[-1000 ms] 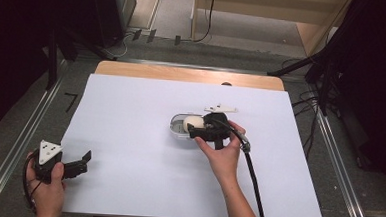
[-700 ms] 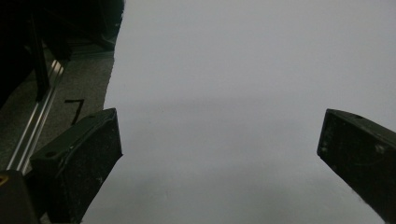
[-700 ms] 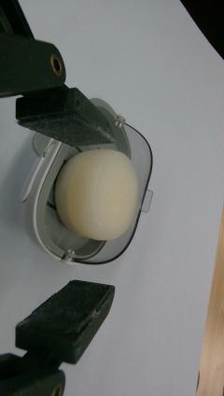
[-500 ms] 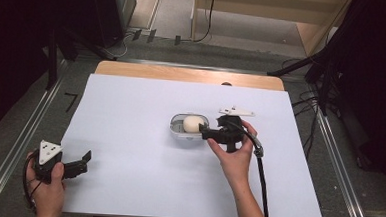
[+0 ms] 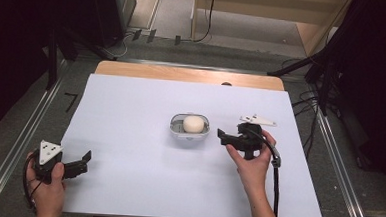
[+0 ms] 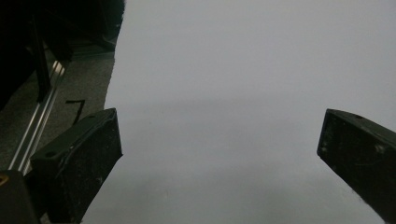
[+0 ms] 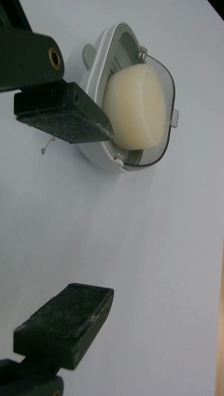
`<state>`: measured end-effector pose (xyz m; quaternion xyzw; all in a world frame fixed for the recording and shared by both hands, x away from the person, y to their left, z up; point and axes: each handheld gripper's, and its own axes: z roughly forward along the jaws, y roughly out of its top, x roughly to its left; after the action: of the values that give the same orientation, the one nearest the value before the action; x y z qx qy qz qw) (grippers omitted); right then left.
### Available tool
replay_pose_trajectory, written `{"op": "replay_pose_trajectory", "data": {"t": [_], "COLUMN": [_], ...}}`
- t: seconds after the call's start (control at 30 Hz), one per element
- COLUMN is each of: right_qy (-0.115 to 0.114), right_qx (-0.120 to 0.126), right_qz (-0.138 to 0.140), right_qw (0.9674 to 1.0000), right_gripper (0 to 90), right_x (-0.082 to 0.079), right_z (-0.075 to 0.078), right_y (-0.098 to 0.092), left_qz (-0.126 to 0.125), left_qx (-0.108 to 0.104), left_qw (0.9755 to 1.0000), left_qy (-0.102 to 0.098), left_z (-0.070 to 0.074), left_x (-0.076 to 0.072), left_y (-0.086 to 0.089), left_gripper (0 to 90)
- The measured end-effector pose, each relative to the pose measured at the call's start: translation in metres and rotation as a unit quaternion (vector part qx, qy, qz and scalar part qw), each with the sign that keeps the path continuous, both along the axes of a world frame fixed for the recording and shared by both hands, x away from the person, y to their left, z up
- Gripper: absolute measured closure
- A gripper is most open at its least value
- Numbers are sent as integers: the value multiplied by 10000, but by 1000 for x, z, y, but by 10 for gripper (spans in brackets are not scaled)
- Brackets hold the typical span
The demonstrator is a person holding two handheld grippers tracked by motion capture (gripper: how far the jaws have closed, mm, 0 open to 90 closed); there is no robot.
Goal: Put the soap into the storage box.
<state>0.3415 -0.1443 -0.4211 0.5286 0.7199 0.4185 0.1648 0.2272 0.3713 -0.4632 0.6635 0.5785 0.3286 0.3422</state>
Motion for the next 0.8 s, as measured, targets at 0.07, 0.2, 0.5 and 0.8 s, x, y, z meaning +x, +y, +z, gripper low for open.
{"op": "replay_pose_trajectory", "data": {"t": [0.07, 0.2, 0.5, 0.8], "right_qy": [22, 65, 63, 40], "right_qx": [26, -66, -36, -143], "right_qz": [-40, -89, -281, -405], "right_qw": [10000, 9999, 9996, 9991], "right_gripper": [211, 208, 210, 162], "right_x": [-2, -4, -14, -23], "right_z": [-3, -9, -17, -24], "right_y": [-6, -15, -38, -58], "left_qz": [16, 17, 11, 17], "left_qx": [3, -4, -6, -2], "left_qw": [10000, 10000, 10000, 10000], "left_qy": [-14, -23, -7, -13], "left_z": [0, 0, 0, 0], "left_x": [0, -1, 0, 0], "left_y": [0, 0, 0, 0], "left_gripper": [3, 3, 3, 3]}}
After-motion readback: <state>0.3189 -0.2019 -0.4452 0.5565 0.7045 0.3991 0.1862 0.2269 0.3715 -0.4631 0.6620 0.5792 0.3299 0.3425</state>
